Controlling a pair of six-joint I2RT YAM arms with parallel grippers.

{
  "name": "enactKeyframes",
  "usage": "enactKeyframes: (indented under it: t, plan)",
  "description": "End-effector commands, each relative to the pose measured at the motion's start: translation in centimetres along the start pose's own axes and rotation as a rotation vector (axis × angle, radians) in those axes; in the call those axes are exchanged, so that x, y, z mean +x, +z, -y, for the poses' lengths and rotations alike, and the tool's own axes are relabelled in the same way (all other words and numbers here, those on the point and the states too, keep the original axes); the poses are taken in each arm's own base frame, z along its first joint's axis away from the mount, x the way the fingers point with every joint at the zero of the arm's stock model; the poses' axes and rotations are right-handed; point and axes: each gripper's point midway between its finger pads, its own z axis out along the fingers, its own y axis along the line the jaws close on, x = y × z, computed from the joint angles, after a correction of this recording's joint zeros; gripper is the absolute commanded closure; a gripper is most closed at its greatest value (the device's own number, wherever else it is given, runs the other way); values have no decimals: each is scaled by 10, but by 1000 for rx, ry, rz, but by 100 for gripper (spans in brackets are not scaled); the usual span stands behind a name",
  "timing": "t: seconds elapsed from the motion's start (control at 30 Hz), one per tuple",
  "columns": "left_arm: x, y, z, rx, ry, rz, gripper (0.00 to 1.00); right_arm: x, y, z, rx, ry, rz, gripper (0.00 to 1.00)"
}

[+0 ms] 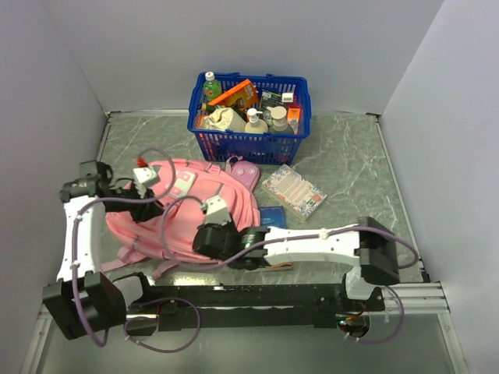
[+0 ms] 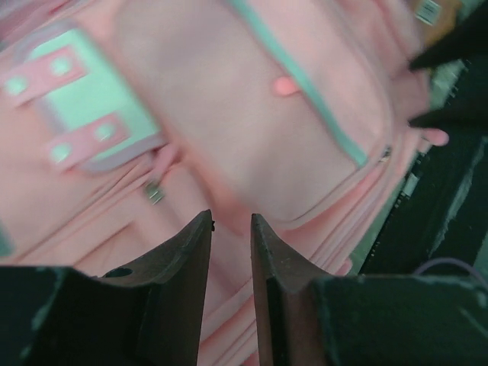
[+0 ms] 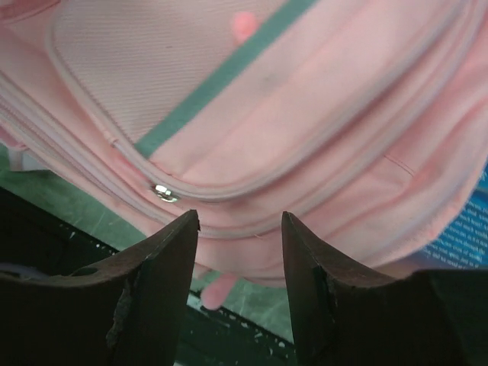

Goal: Pack the student bag
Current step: Adjust the student bag at the center of the board.

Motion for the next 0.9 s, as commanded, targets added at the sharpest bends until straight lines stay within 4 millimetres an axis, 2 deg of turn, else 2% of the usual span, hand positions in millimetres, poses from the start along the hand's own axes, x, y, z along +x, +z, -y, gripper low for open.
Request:
enactKeyframes:
  t: [0.0, 0.03, 0.1, 0.13, 0.27, 0.33, 0.43, 0.47, 0.6, 0.7, 0.77, 0.87]
  plan:
    - [-17, 23, 35, 144, 194, 50, 67, -13, -8, 6, -112, 225, -51, 45]
    - [-21, 29, 47, 193, 233, 48, 66, -9, -12, 5, -159, 251, -82, 45]
    - [-22, 35, 56, 229, 249, 29, 66, -16, -14, 9, -179, 310, -85, 45]
    - [-17, 39, 67, 274, 291, 10, 66, -18, -18, 11, -187, 324, -83, 45]
    - [10, 42, 80, 332, 406, -88, 68, -23, -26, 16, -189, 350, -89, 45]
    - [23, 41, 79, 333, 461, -133, 68, -19, -24, 21, -177, 367, -103, 45]
    - [30, 40, 79, 325, 514, -162, 67, -15, -17, 25, -182, 410, -122, 45]
    - [27, 41, 77, 304, 542, -148, 65, -13, -15, 25, -188, 425, -134, 44]
    - [35, 43, 81, 283, 628, -130, 54, -14, -8, 28, -201, 464, -155, 44]
    - [37, 48, 78, 234, 699, -111, 48, -20, -5, 26, -221, 483, -155, 43]
    - [39, 52, 73, 202, 721, -122, 47, -22, -6, 27, -225, 480, -154, 43]
    - [29, 60, 66, 154, 735, -90, 44, -23, -7, 24, -228, 483, -168, 43]
